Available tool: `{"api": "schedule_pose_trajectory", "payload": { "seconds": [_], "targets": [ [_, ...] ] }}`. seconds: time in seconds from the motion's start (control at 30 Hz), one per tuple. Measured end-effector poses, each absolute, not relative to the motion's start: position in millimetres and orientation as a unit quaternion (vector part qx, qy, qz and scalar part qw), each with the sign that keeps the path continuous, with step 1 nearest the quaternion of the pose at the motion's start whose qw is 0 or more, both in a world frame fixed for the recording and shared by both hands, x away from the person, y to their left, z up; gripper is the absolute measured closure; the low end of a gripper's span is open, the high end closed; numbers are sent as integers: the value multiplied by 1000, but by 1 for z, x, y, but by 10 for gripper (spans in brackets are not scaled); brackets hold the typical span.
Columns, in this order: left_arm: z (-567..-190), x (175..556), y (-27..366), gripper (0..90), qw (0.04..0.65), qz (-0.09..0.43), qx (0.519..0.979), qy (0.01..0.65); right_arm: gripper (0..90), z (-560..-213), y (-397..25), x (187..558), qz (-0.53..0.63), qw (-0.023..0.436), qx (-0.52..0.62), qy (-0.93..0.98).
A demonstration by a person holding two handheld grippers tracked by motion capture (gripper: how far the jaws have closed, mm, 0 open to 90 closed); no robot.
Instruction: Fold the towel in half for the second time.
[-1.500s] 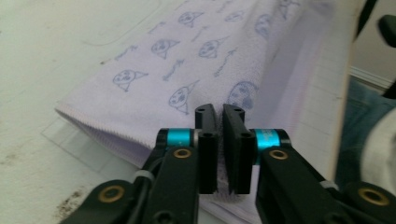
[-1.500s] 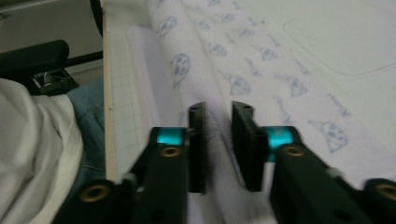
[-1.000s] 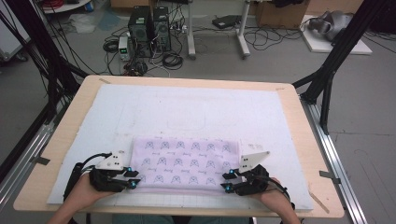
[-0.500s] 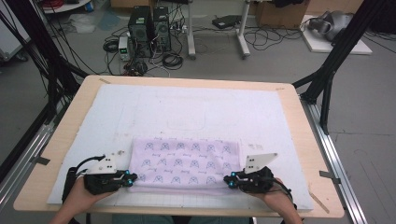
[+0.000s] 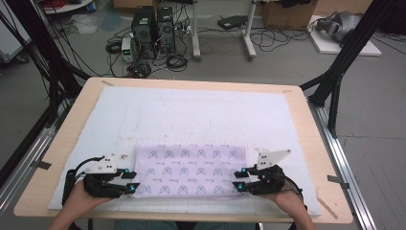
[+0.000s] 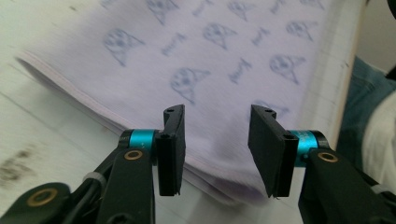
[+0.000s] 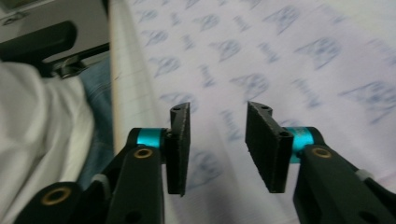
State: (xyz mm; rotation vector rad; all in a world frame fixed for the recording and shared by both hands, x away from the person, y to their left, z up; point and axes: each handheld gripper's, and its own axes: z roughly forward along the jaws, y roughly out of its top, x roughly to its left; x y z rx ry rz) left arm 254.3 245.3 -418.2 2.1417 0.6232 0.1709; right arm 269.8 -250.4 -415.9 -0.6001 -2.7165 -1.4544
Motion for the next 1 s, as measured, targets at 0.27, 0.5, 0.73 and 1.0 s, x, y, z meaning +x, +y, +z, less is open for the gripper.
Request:
{"api": "schedule_pose_trajectory", "payload": {
  "seconds": [0.27, 0.5, 0.73, 1.0],
  "targets": [
    [-416, 291, 243, 553, 438, 132, 838, 297, 557, -407, -245, 301, -442, -73, -233, -863],
    [-422, 320, 242, 501, 424, 155, 828, 333, 462, -410, -248, 335, -427, -91, -268, -859],
    [-433, 341, 240, 476, 429, 138, 816, 361, 392, -421, -254, 359, -419, -100, -296, -853],
    [-445, 349, 234, 566, 413, 118, 829, 359, 453, -441, -245, 368, -382, -52, -302, -872]
  ]
}}
